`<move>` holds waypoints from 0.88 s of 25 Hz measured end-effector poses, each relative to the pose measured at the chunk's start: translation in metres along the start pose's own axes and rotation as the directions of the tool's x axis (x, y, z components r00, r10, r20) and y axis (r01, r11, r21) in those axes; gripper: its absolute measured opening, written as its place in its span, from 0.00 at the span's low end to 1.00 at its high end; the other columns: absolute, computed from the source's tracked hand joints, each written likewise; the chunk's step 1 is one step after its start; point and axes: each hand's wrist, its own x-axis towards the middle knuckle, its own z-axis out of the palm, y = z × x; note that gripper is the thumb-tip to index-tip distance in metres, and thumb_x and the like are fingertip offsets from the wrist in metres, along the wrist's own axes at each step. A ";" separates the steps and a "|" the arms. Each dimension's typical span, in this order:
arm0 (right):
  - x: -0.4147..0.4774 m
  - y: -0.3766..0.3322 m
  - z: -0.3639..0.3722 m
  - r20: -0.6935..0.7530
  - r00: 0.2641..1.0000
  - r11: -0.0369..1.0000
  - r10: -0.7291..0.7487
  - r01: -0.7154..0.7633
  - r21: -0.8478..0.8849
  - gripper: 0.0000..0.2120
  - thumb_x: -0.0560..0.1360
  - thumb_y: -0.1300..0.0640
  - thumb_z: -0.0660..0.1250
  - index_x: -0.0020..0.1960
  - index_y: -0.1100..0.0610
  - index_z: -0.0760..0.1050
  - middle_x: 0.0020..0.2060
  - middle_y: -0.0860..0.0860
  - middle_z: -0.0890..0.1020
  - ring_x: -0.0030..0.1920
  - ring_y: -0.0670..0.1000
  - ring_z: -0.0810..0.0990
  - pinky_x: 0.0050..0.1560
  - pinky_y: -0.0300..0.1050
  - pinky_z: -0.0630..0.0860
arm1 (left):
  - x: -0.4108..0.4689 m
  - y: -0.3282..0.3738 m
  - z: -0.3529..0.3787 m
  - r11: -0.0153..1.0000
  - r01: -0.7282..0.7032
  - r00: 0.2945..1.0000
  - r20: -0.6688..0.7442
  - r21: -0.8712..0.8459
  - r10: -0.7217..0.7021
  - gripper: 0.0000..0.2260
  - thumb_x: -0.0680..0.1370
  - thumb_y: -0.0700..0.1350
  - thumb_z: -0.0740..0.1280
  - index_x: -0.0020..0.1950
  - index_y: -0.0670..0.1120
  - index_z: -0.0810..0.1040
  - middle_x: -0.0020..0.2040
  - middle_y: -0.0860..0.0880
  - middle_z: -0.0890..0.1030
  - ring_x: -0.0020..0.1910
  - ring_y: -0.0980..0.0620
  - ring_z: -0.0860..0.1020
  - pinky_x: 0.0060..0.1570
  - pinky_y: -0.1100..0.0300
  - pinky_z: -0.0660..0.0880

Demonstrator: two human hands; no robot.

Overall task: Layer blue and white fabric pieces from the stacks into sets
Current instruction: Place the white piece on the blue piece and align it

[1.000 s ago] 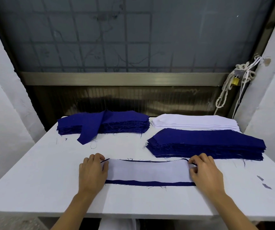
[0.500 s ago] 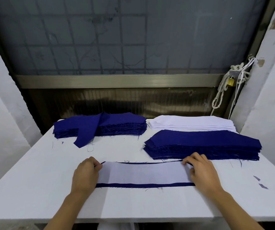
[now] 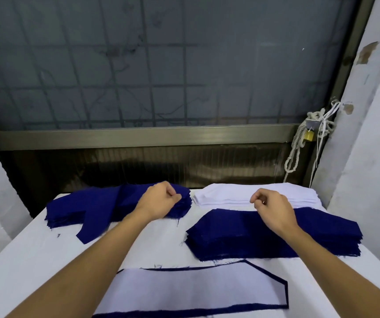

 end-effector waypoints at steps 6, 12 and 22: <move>0.058 0.005 0.032 0.124 0.991 0.997 0.039 -0.031 -0.066 0.06 0.81 0.56 0.65 0.49 0.47 0.79 0.43 0.44 0.81 0.42 0.44 0.79 0.39 0.35 0.73 | 0.079 0.035 0.073 0.979 0.167 0.980 0.130 -0.117 -0.152 0.16 0.81 0.55 0.67 0.43 0.44 0.74 0.42 0.48 0.80 0.43 0.49 0.78 0.46 0.54 0.73; 0.089 0.014 0.063 0.154 0.987 0.999 0.045 -0.042 -0.020 0.07 0.80 0.56 0.66 0.47 0.46 0.79 0.43 0.43 0.82 0.42 0.45 0.80 0.42 0.36 0.77 | 0.117 0.045 0.120 0.905 0.291 0.955 0.040 -0.310 -0.293 0.11 0.78 0.47 0.74 0.57 0.48 0.78 0.55 0.47 0.80 0.50 0.48 0.82 0.47 0.56 0.80; 0.115 -0.010 0.041 0.185 0.980 0.985 -0.077 0.047 0.163 0.25 0.81 0.47 0.65 0.76 0.43 0.64 0.76 0.47 0.66 0.77 0.54 0.61 0.75 0.58 0.60 | 0.119 0.077 0.094 0.902 -0.281 0.950 0.036 -0.327 0.309 0.18 0.78 0.38 0.73 0.63 0.56 0.77 0.38 0.54 0.83 0.37 0.63 0.79 0.45 0.65 0.74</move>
